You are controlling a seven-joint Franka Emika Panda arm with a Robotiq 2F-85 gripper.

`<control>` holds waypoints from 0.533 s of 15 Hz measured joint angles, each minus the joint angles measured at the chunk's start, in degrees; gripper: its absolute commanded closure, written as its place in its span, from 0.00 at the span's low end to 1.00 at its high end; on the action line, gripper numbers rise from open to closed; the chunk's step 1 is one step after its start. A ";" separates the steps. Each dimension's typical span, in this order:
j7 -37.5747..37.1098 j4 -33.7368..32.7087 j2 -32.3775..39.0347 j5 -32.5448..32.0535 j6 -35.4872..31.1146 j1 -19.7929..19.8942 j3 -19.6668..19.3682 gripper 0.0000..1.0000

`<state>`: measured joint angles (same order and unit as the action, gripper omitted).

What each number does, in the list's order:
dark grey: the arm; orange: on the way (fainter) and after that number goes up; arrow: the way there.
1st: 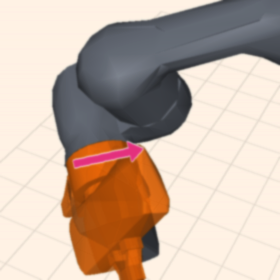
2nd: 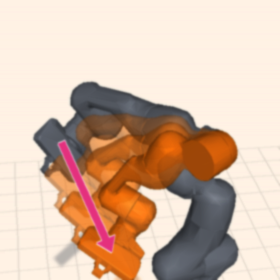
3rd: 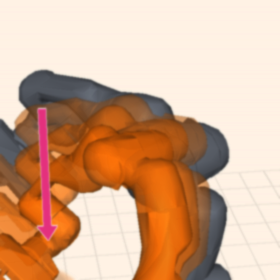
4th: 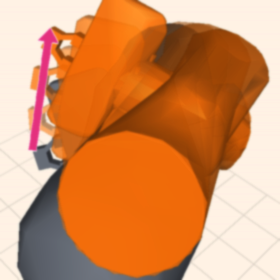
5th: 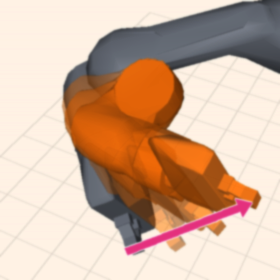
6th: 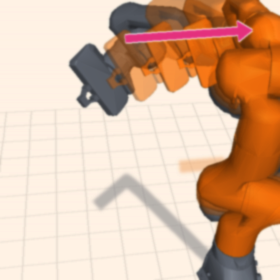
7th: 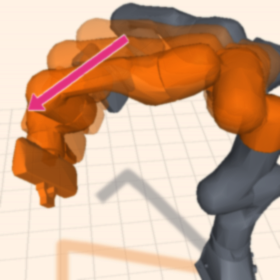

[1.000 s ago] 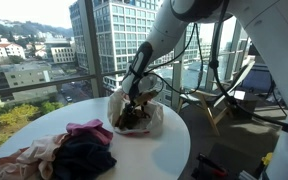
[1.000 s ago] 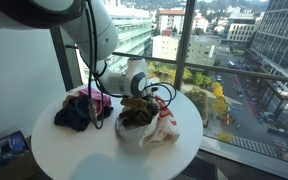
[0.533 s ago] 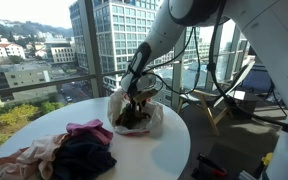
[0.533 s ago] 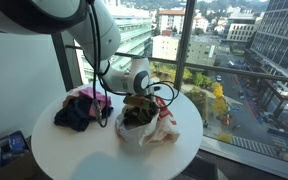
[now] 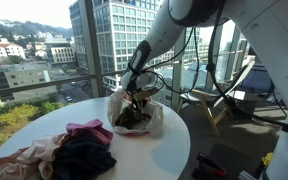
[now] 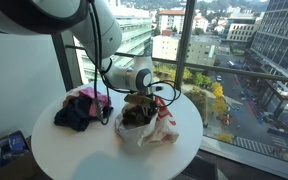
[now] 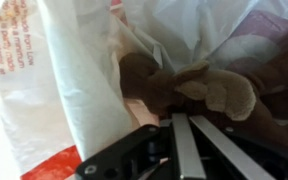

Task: Remove the object and apple from the plastic and put them on the table

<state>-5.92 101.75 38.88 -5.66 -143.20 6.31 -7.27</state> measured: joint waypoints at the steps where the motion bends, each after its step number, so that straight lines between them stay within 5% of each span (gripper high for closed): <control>1: 0.00 -0.19 -0.15 0.39 0.27 -0.04 0.10 1.00; 8: -0.13 -0.45 -2.48 1.69 1.89 -0.78 0.83 1.00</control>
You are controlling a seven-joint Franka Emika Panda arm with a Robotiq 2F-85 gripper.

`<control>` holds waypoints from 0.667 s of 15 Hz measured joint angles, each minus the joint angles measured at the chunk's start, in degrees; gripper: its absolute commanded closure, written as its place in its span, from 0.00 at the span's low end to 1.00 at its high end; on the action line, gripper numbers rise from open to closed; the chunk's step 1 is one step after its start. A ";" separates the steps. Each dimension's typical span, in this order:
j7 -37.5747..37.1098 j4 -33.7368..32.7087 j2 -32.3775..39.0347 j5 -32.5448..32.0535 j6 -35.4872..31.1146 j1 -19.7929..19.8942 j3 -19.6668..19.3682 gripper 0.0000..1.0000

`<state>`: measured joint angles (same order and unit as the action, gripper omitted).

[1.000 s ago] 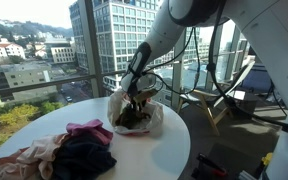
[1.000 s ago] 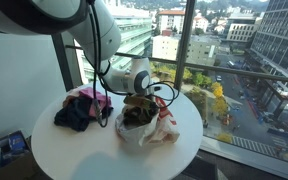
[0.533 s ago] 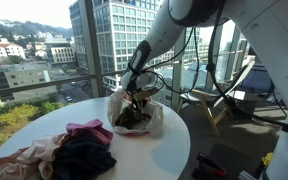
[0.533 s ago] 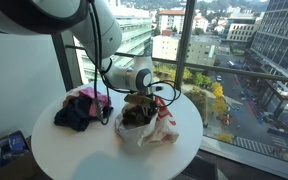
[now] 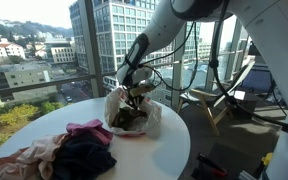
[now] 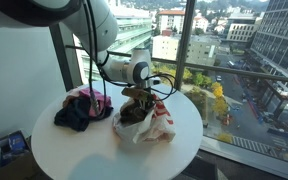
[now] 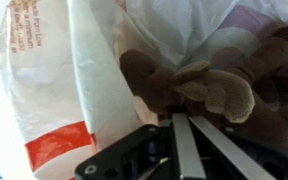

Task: Remove the object and apple from the plastic and put them on the table

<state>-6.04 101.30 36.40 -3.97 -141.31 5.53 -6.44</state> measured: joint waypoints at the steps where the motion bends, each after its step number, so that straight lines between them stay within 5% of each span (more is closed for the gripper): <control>1: -0.01 0.03 -0.50 0.01 0.01 -0.11 0.02 1.00; 6: 0.31 1.12 -5.91 1.11 1.92 -0.37 0.76 1.00; 10: 6.72 3.27 -12.86 9.74 8.44 1.41 4.70 1.00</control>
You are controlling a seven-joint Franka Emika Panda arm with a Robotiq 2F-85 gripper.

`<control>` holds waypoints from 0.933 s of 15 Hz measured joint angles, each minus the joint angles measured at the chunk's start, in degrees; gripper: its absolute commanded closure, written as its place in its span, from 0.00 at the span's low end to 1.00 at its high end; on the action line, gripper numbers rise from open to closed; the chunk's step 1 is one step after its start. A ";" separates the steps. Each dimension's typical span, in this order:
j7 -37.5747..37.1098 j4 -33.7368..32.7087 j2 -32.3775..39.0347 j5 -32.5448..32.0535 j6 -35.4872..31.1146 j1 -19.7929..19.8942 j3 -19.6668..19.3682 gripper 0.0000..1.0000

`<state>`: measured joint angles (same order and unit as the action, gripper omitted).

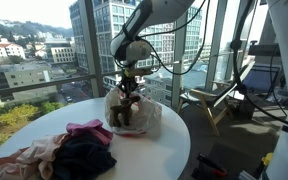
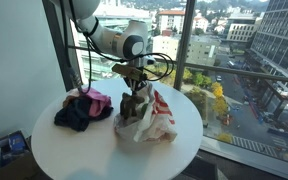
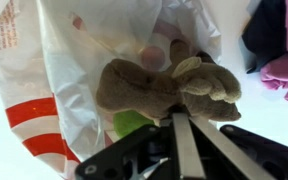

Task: Remove the object and apple from the plastic and put them on the table

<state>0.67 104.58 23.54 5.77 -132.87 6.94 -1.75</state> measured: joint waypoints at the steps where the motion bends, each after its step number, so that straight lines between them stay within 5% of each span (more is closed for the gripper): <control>1: 2.84 0.47 -1.65 3.13 2.20 0.69 1.24 1.00; 6: 12.32 4.27 -8.31 10.47 4.37 1.01 3.79 1.00; 14: 17.82 10.23 -12.16 11.11 -12.10 -5.43 8.19 1.00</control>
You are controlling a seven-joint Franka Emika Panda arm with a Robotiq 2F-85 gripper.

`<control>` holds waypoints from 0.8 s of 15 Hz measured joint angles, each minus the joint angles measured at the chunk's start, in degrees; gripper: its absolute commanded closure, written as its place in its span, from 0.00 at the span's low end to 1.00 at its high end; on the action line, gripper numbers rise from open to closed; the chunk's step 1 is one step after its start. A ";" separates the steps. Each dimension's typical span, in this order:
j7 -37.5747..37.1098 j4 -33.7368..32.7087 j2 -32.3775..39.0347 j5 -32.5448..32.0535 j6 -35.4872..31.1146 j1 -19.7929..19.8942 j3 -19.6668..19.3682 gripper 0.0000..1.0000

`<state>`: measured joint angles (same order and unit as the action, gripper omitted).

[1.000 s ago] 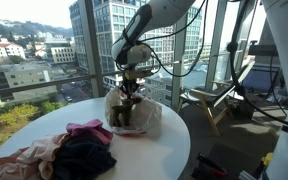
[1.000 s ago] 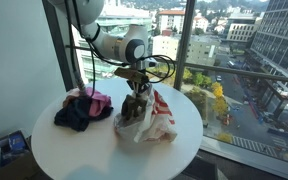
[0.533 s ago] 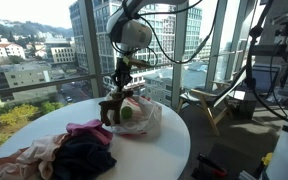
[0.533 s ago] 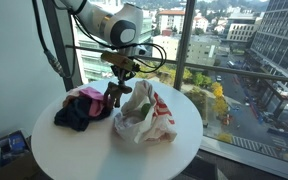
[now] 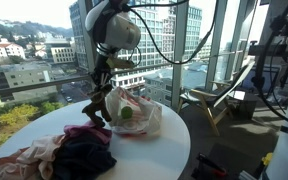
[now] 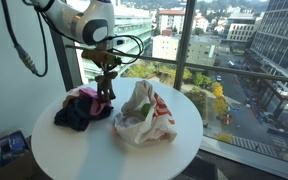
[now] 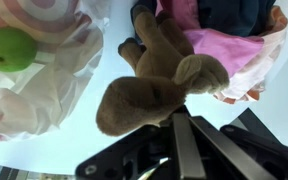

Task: Remove the object and apple from the plastic and put them on the table

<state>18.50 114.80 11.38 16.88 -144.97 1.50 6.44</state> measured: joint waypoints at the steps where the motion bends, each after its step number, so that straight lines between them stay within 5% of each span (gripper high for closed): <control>1: -0.05 0.09 0.18 -0.61 -2.66 -1.18 0.46 1.00; 6: -3.37 -0.03 2.26 -7.14 -16.09 -5.84 1.29 1.00; 10: -3.32 0.16 5.19 -8.76 -19.48 -6.87 2.33 1.00; 11: -2.54 0.24 6.19 -8.29 -19.75 -6.76 3.02 0.74; 12: -1.28 0.26 7.23 -7.08 -19.85 -6.40 4.07 0.73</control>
<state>17.22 115.07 18.61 9.80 -164.82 -4.89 10.51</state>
